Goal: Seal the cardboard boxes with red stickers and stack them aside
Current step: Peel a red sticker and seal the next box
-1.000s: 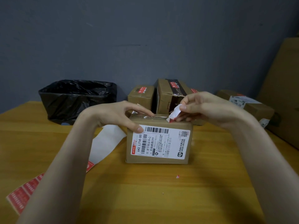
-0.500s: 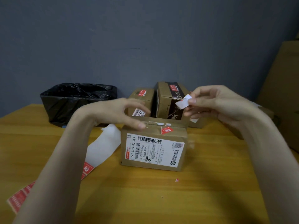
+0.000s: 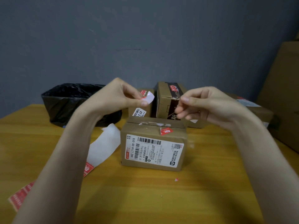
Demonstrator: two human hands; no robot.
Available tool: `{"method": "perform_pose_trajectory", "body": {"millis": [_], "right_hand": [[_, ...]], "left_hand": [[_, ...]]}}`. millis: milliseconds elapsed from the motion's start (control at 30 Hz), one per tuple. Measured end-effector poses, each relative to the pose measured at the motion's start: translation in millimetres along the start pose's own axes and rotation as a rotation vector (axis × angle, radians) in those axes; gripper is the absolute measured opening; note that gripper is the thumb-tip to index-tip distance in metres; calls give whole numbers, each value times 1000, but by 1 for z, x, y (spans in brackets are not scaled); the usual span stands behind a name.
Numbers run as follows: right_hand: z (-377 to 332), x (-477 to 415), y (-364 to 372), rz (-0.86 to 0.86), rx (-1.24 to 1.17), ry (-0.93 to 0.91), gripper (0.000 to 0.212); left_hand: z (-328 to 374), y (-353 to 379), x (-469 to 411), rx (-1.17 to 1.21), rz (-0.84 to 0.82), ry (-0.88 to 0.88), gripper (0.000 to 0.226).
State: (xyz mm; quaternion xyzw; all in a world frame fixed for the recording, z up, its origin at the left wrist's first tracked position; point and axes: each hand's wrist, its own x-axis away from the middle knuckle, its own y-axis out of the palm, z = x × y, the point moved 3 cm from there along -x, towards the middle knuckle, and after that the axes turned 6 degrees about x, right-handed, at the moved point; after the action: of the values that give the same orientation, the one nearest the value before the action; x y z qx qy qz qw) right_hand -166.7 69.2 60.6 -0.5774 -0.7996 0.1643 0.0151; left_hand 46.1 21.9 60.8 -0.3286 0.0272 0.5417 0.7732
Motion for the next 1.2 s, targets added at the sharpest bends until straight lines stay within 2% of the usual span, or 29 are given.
{"method": "perform_pose_trajectory", "body": {"millis": [67, 167, 233, 333, 467, 767, 1100, 1200], "right_hand": [[2, -1, 2, 34, 160, 64, 22], [10, -9, 20, 45, 601, 169, 33], [16, -14, 33, 42, 832, 186, 40], [21, -17, 44, 59, 936, 192, 41], [23, -18, 44, 31, 934, 190, 28], [31, -18, 27, -53, 670, 207, 23], [32, -19, 19, -103, 512, 202, 21], [33, -18, 14, -123, 362, 236, 22]], "left_hand": [[-7, -3, 1, -43, -41, -79, 33], [-15, 11, 2, -51, -231, -184, 39], [-19, 19, 1, -26, -275, -215, 41], [-20, 23, -2, -23, -264, -241, 45], [-20, 26, -2, -58, -289, -259, 44], [-21, 28, -1, -99, -321, -266, 39], [-23, 26, -1, -61, -325, -257, 38], [-22, 26, -1, -68, -329, -253, 38]]}}
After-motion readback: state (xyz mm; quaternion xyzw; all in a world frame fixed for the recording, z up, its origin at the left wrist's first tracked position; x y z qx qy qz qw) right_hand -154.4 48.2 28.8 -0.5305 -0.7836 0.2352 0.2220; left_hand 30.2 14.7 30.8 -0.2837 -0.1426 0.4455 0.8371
